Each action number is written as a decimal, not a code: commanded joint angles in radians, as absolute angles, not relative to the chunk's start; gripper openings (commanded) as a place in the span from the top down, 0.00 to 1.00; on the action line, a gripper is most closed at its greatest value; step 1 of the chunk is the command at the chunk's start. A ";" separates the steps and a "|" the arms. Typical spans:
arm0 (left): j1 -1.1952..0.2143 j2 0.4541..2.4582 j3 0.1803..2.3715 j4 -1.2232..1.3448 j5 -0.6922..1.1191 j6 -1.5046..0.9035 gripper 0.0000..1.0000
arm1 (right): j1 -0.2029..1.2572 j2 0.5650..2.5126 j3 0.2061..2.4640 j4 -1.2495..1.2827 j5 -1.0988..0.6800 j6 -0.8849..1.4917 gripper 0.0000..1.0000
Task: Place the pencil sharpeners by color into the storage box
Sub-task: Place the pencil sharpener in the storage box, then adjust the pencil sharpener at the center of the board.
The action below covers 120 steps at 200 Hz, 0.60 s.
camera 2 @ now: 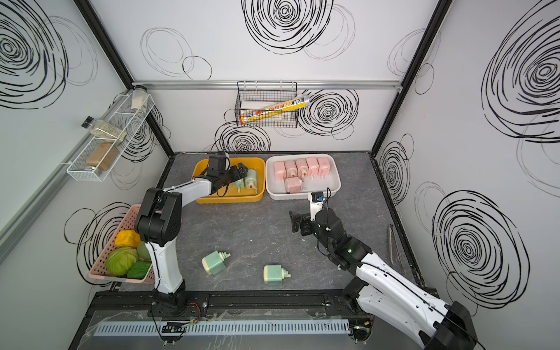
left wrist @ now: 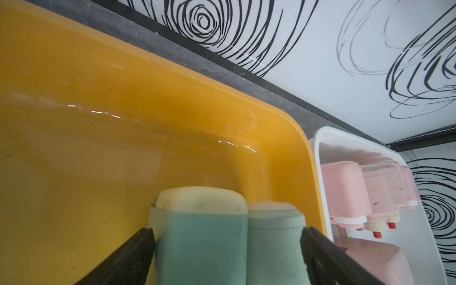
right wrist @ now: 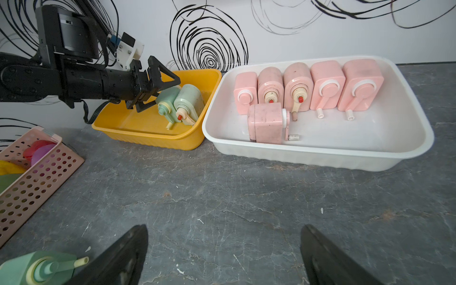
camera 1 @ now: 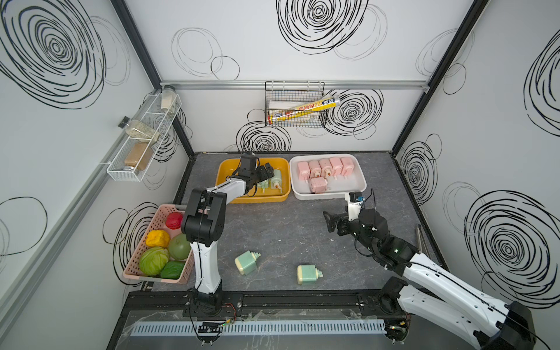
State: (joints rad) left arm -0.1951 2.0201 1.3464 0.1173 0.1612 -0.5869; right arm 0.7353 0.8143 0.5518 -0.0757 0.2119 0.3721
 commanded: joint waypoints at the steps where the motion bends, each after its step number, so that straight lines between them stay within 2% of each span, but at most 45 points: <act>1: -0.187 2.031 1.330 0.166 0.199 -0.601 0.01 | 0.732 0.812 0.581 -0.138 0.114 0.306 0.00; 36: -0.183 1.985 1.306 0.141 0.147 -0.576 0.01 | 0.732 0.846 0.630 -0.267 -0.032 0.248 0.00; 76: -0.191 1.787 1.199 0.105 0.071 -0.439 0.01 | 0.737 0.876 0.665 -0.399 -0.301 0.214 0.00; 103: -0.244 1.599 1.086 0.082 0.016 -0.355 0.01 | 0.738 0.882 0.675 -0.416 -0.270 0.292 0.00; 120: -0.343 1.471 1.001 0.068 -0.066 -0.306 0.01 | 0.738 0.880 0.659 -0.404 -0.255 0.303 0.00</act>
State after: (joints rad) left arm -0.2314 1.6299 1.0927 0.0685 0.0429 -0.4179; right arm 0.7361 0.8783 0.6434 -0.3656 -0.2310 0.2672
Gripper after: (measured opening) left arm 0.992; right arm 0.998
